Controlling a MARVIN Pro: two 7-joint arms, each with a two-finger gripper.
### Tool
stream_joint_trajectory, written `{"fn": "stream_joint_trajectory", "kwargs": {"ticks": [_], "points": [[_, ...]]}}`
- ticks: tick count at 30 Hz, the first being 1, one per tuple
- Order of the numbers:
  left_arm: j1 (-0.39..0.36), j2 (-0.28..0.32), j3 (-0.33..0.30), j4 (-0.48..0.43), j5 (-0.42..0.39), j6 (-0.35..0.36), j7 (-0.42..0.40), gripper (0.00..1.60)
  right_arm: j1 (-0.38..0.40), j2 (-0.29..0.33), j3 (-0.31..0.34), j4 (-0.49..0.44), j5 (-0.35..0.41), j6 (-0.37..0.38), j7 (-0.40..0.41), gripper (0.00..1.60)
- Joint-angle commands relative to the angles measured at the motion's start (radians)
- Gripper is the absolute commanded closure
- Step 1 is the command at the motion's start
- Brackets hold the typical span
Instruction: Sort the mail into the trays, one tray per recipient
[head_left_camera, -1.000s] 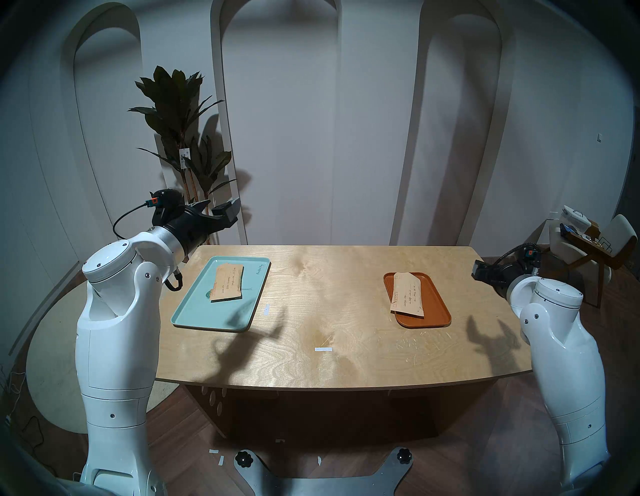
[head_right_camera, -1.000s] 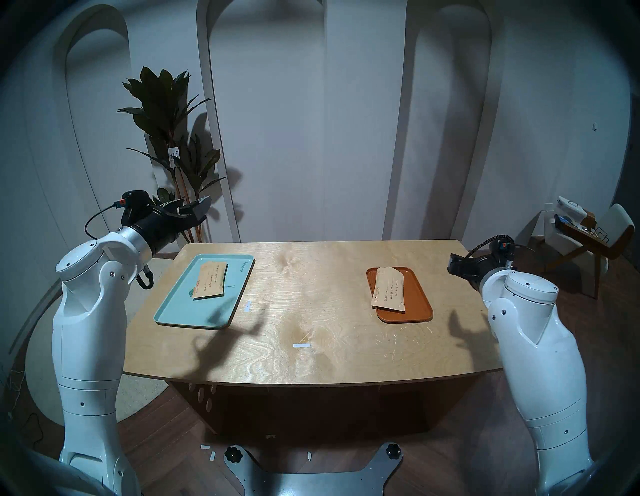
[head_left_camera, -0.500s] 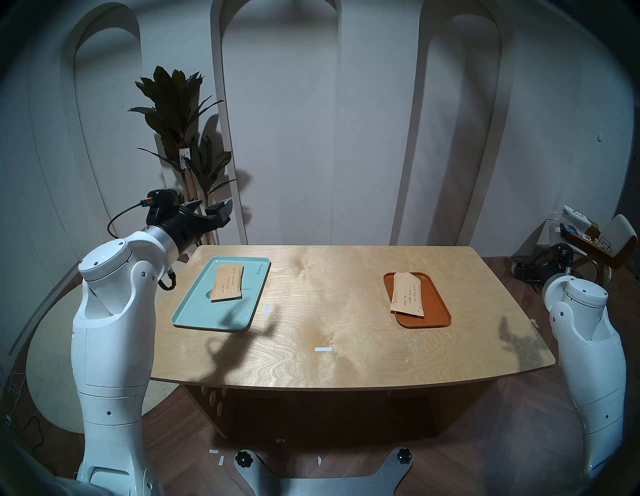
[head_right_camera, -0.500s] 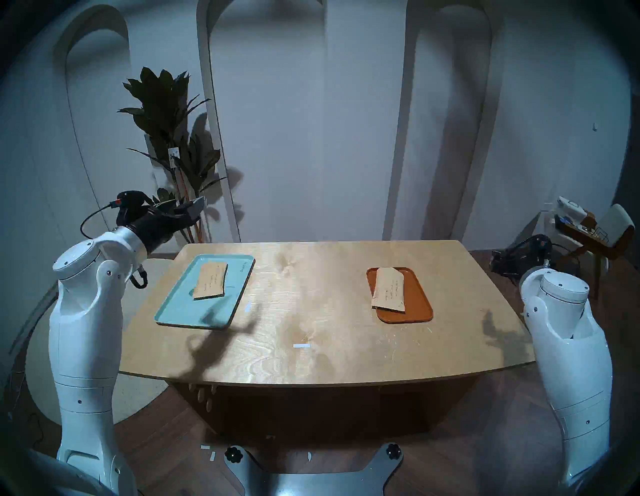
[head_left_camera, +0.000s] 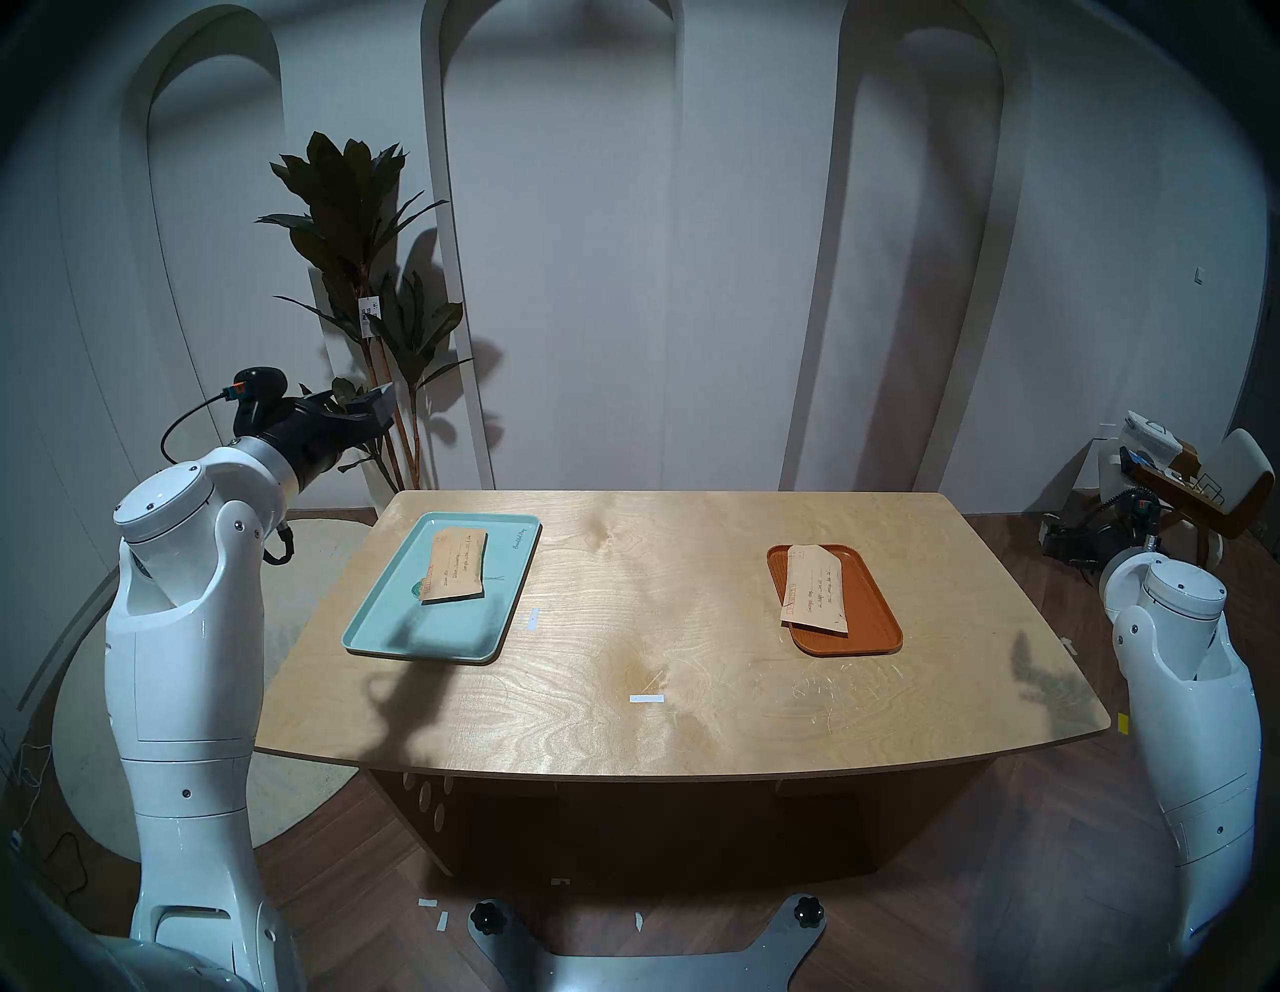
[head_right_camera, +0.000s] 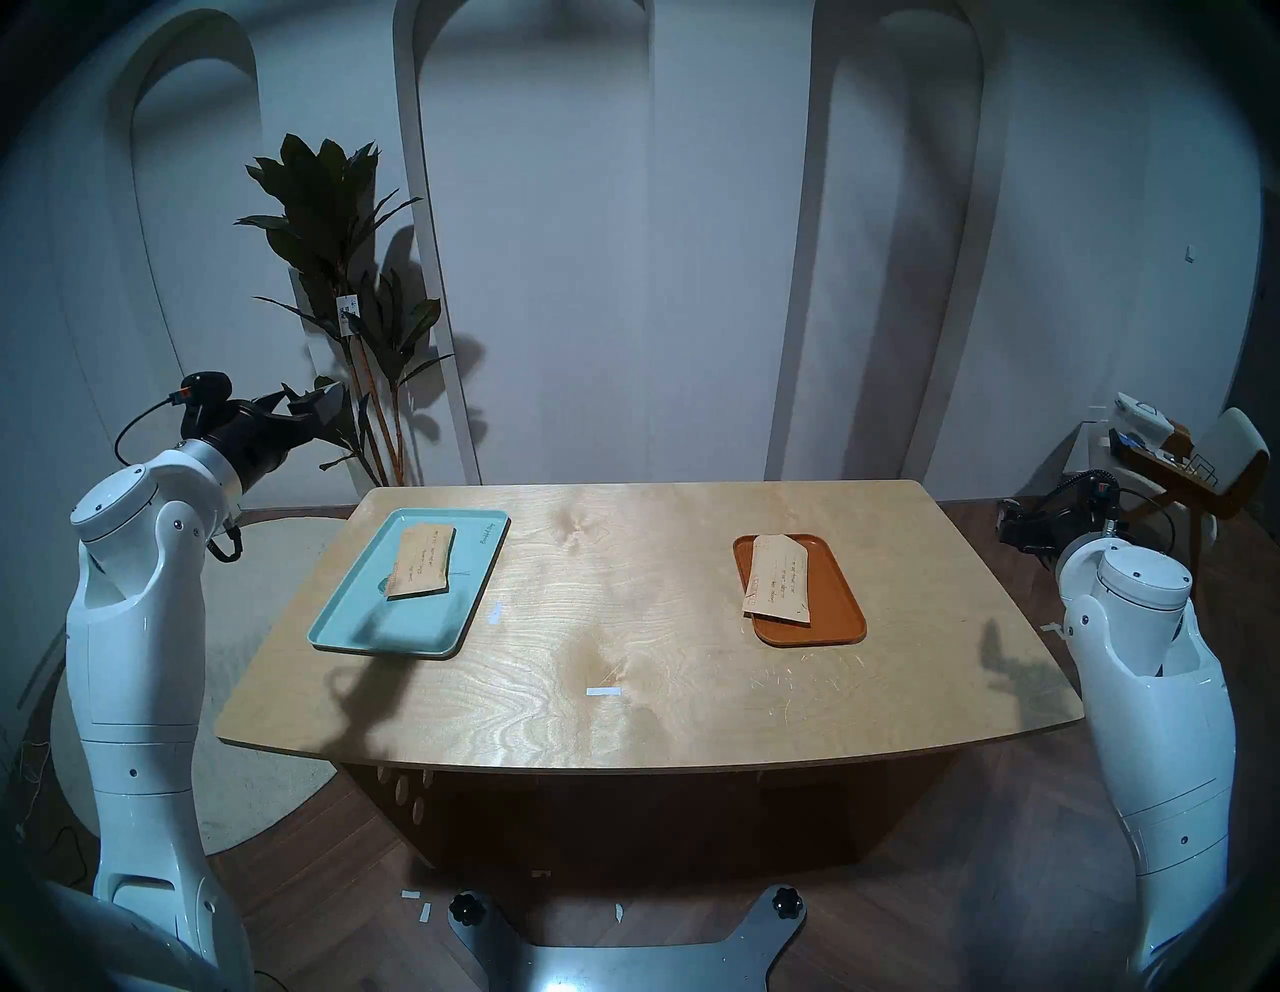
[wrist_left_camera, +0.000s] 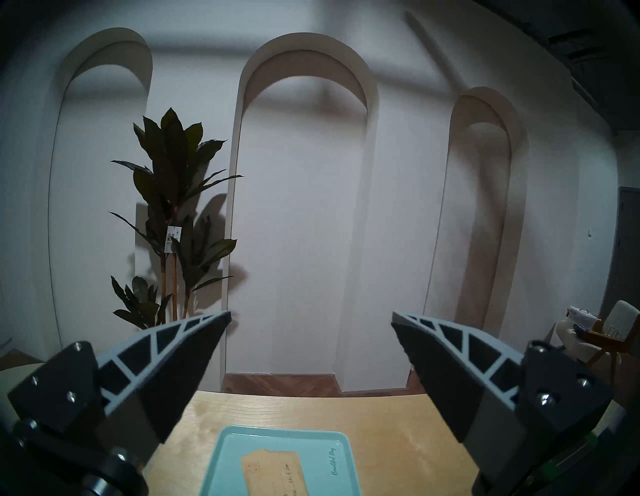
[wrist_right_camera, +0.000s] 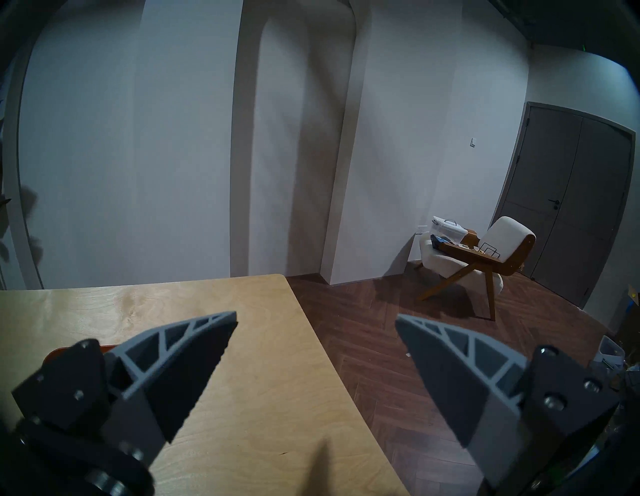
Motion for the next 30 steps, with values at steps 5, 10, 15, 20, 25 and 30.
{"fn": "stream_joint_trajectory", "kwargs": {"ticks": [5,10,15,20,25,30], "points": [[-0.079,0.018,0.007,0.022,0.005,-0.027,-0.006,0.0,0.007,0.022,0.036,0.007,-0.024,-0.039,0.012,0.0],[-0.081,0.009,0.014,0.024,0.007,-0.028,-0.007,0.0,0.029,0.041,0.047,0.017,-0.044,-0.058,0.018,0.0],[-0.08,0.004,0.016,0.026,0.004,-0.033,-0.01,0.0,0.048,0.051,0.061,0.02,-0.048,-0.062,0.024,0.0],[-0.082,0.005,0.016,0.026,0.003,-0.037,-0.01,0.0,0.054,0.047,0.064,0.023,-0.048,-0.065,0.031,0.0],[-0.081,0.037,0.026,0.022,0.007,-0.018,-0.03,0.0,0.052,0.023,0.074,0.021,-0.044,-0.091,0.037,0.0],[-0.081,0.04,0.027,0.023,0.006,-0.017,-0.033,0.0,0.049,-0.003,0.096,0.013,-0.024,-0.113,0.056,0.0]]}}
